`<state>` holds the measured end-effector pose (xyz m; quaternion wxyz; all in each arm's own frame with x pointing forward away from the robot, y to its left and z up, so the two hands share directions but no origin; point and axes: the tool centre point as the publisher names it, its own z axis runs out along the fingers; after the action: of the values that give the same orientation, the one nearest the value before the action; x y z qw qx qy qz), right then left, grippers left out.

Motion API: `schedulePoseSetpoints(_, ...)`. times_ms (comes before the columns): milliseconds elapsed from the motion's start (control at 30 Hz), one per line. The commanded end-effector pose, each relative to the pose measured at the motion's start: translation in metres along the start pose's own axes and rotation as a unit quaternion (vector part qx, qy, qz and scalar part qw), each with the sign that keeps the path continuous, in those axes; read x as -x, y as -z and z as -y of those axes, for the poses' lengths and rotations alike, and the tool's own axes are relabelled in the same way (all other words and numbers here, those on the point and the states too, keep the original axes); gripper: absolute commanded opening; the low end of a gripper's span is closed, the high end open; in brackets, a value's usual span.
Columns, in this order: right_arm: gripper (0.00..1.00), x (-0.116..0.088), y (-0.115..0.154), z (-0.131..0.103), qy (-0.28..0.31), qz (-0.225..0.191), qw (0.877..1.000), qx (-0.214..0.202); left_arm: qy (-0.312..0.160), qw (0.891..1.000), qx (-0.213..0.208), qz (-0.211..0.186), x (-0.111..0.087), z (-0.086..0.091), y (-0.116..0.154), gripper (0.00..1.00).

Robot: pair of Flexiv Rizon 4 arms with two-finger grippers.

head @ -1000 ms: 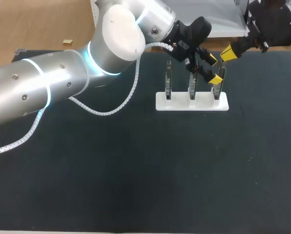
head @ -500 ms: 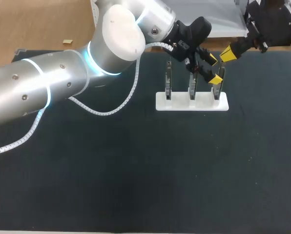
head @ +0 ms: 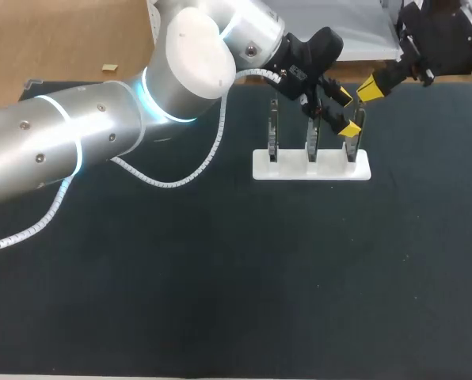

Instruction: Pick up the optical module with the left hand, and insert it into the network port with the right hand.

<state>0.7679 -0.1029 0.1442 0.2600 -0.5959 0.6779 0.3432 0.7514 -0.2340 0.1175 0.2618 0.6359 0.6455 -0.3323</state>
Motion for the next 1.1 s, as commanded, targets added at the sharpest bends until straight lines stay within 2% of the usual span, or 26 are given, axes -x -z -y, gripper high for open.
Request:
schedulePoseSetpoints(33, 0.00, -0.006, -0.006, 0.003, -0.001, -0.001, 1.000, 0.003, 0.001, 1.000, -0.002, -0.003, 0.002, -0.003, -0.001, 1.00)
schedulePoseSetpoints(400, 0.00, -0.005, -0.005, 0.005, -0.003, 0.002, 1.000, 0.002, 0.001, 1.000, -0.002, -0.003, 0.002, -0.003, -0.001, 1.00)
schedulePoseSetpoints(733, 0.00, 0.008, 0.005, 0.007, 0.011, 0.015, 1.000, -0.014, 0.001, 1.000, -0.002, -0.003, 0.002, -0.003, -0.001, 1.00)
schedulePoseSetpoints(1100, 0.00, 0.018, 0.019, 0.008, 0.025, 0.025, 0.999, -0.035, -0.022, 0.999, 0.035, -0.002, 0.010, -0.005, 0.023, 1.00)
